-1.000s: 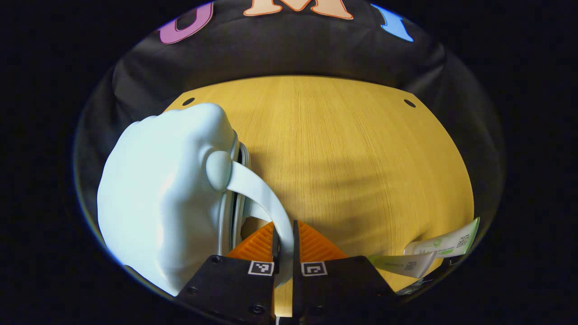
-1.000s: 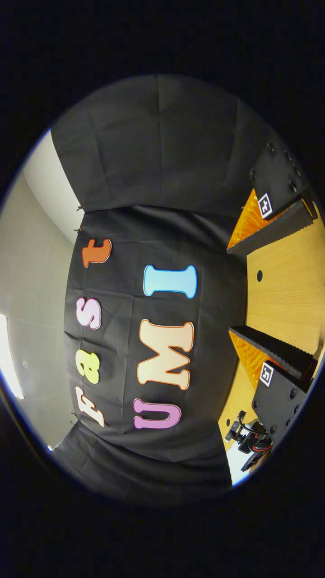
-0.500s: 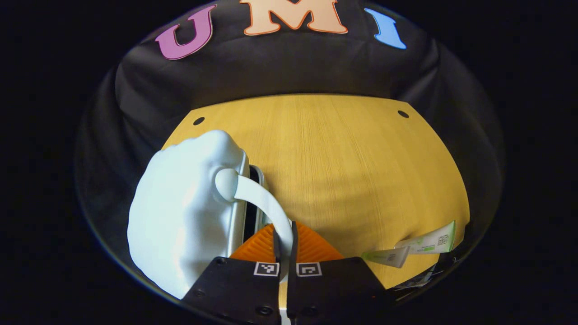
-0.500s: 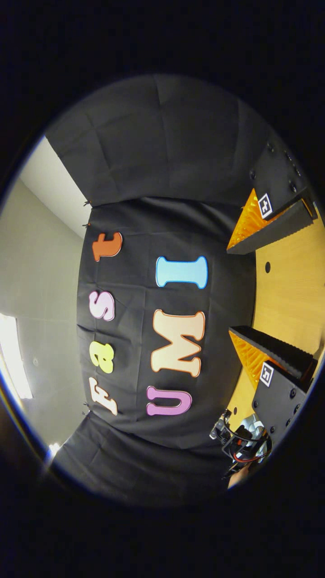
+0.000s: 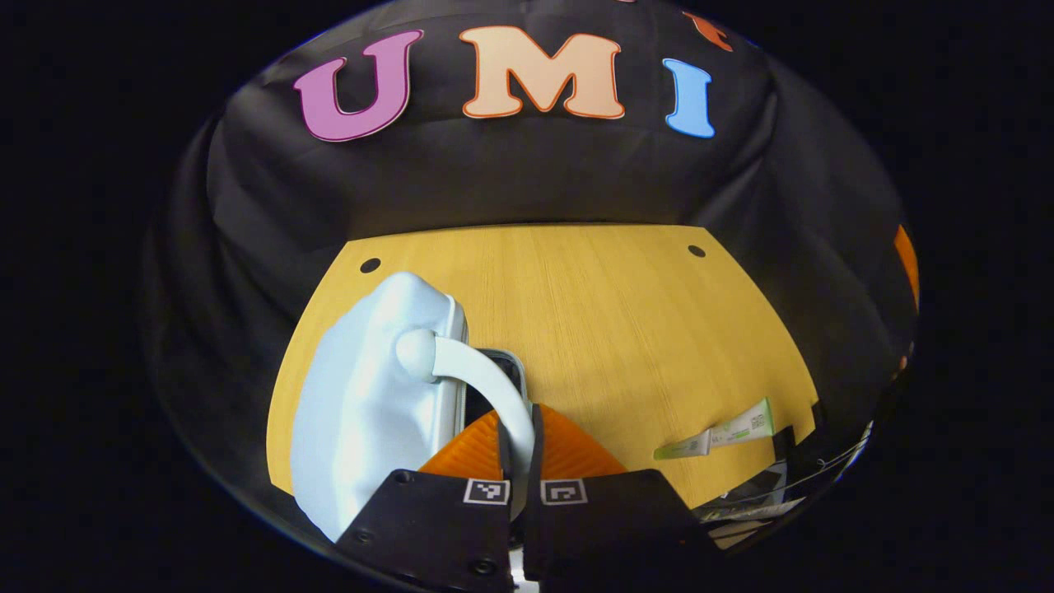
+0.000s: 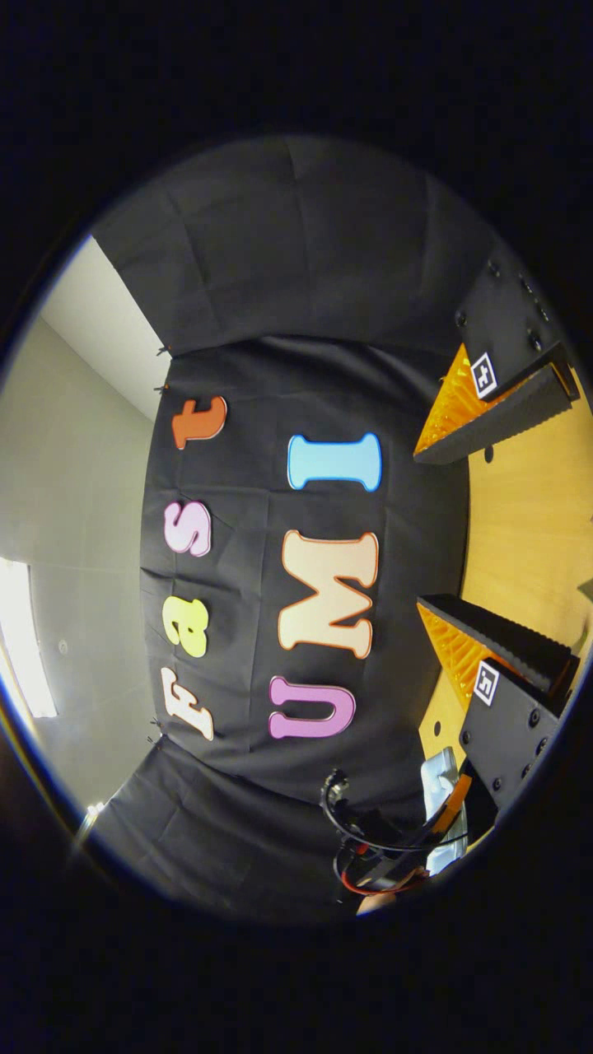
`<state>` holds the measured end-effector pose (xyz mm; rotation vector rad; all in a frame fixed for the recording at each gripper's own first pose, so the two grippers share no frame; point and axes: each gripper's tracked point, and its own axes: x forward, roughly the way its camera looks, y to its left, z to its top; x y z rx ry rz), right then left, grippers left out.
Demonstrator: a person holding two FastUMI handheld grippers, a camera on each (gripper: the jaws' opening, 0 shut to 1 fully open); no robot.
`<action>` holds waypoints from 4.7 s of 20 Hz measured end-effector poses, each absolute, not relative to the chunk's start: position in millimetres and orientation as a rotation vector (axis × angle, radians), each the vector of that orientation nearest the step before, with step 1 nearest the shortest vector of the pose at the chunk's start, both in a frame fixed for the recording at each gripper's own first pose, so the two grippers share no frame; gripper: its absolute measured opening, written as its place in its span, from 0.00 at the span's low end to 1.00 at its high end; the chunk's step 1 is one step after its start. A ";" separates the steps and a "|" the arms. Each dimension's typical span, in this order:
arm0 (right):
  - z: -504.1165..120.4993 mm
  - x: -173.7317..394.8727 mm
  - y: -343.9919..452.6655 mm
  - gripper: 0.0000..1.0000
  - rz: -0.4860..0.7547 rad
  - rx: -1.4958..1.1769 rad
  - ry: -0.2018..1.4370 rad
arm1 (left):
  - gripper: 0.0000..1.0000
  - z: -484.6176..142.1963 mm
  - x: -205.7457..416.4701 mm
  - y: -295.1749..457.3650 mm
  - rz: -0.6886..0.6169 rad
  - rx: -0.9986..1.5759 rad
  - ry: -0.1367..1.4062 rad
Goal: First open the suitcase, pack the skin care products into it, and then close the suitcase.
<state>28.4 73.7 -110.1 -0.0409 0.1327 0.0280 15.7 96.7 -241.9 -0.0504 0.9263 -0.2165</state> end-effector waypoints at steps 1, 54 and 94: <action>-109.5 30.8 87.2 0.99 0.040 -0.042 0.130 | 0.00 -232.2 19.2 106.0 -0.216 -0.076 0.902; -149.9 73.0 310.8 0.99 0.057 -0.154 0.234 | 0.94 -333.7 51.8 575.4 0.398 -0.104 0.701; -193.4 27.3 12.8 0.99 0.078 -0.078 0.286 | 0.97 -247.8 3.3 2.6 -0.169 -0.040 0.482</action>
